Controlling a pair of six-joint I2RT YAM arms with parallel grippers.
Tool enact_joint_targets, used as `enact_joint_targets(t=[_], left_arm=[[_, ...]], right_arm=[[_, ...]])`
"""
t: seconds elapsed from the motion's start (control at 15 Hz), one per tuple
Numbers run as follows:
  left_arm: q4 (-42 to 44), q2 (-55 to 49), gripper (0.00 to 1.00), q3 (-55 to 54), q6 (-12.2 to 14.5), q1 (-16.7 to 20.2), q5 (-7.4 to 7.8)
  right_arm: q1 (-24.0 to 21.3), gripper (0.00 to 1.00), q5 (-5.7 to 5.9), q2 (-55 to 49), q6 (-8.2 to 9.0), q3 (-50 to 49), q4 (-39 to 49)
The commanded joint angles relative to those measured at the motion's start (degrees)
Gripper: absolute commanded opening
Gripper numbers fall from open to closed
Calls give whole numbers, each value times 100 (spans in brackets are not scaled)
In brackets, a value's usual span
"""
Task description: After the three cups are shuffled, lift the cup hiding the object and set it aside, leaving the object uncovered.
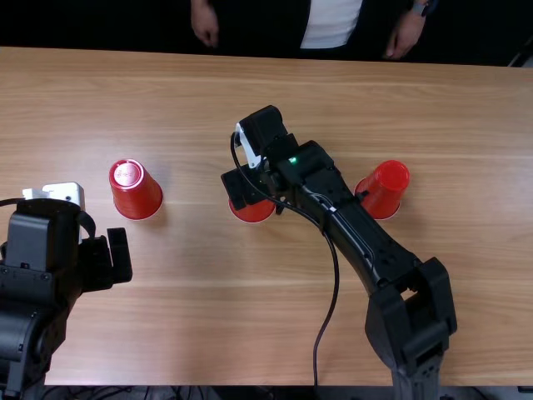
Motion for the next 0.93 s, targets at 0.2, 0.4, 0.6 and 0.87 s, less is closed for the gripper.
enact_joint_targets(t=[0.2, 0.4, 0.6, 0.87], left_arm=[[0, -62, 100, -168, -59, 5, 0], [-10, -71, 100, -168, -59, 5, 0], [-21, -71, 100, -229, -59, 5, 0], [-10, -71, 100, -229, -59, -4, 0]], right_arm=[[121, 49, -22, 231, 8, 178, -3], [138, 14, -11, 231, 8, 169, -13], [174, 0, -22, 196, 8, 169, -13], [147, 0, -22, -332, 29, 231, -3]])
